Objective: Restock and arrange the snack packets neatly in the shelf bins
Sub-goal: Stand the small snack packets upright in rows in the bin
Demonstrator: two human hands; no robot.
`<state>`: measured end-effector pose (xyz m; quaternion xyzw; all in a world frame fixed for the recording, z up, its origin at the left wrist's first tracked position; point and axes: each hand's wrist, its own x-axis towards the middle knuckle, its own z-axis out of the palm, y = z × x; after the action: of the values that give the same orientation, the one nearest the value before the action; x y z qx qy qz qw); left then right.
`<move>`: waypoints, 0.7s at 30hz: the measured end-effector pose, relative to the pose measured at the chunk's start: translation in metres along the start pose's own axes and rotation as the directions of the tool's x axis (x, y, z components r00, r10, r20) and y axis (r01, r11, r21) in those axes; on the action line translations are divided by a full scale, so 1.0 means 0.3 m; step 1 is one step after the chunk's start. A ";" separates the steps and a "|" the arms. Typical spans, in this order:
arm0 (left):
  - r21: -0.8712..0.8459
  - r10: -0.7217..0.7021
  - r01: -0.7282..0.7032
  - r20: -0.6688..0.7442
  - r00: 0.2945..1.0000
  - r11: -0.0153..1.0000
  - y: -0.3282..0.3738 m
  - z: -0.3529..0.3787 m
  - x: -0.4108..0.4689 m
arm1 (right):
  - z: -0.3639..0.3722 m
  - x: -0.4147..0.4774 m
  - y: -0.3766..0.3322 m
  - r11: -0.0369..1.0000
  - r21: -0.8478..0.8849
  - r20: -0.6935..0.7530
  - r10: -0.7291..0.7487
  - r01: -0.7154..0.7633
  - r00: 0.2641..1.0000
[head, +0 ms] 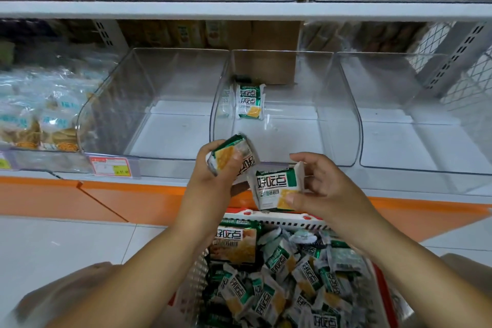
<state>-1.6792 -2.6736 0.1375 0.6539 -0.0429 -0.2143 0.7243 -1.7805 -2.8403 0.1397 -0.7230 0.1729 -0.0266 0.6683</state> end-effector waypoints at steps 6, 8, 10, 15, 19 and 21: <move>-0.020 -0.121 0.124 0.098 0.988 0.992 -0.005 -0.021 -0.010 | -0.007 -0.002 -0.005 0.994 0.105 -0.067 -0.034 0.041 0.997; 0.050 -0.144 0.138 0.181 0.973 0.989 -0.006 -0.011 -0.012 | 0.009 0.004 -0.012 0.993 0.101 -0.089 -0.044 0.053 0.995; 0.069 -0.132 0.121 0.181 0.975 0.990 0.011 -0.008 0.001 | 0.027 0.014 -0.028 0.994 0.094 -0.111 -0.047 0.057 0.993; -0.025 -0.077 0.082 0.138 0.987 0.996 0.078 -0.032 0.058 | 0.045 0.069 -0.105 0.997 0.001 -0.155 -0.073 0.074 0.985; -0.056 0.011 -0.012 -0.013 1.000 0.998 0.134 -0.082 0.123 | 0.000 0.274 -0.160 0.986 -0.079 -0.239 -0.159 0.144 0.958; -0.080 0.031 -0.036 -0.069 0.997 0.996 0.165 -0.123 0.153 | -0.018 0.441 -0.140 0.977 -0.180 -0.280 -0.161 0.114 0.946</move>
<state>-1.6125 -2.6535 0.1700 0.6299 -0.0205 -0.1815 0.7549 -1.6489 -2.8813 0.1556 -0.7731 0.2206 -0.1660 0.5711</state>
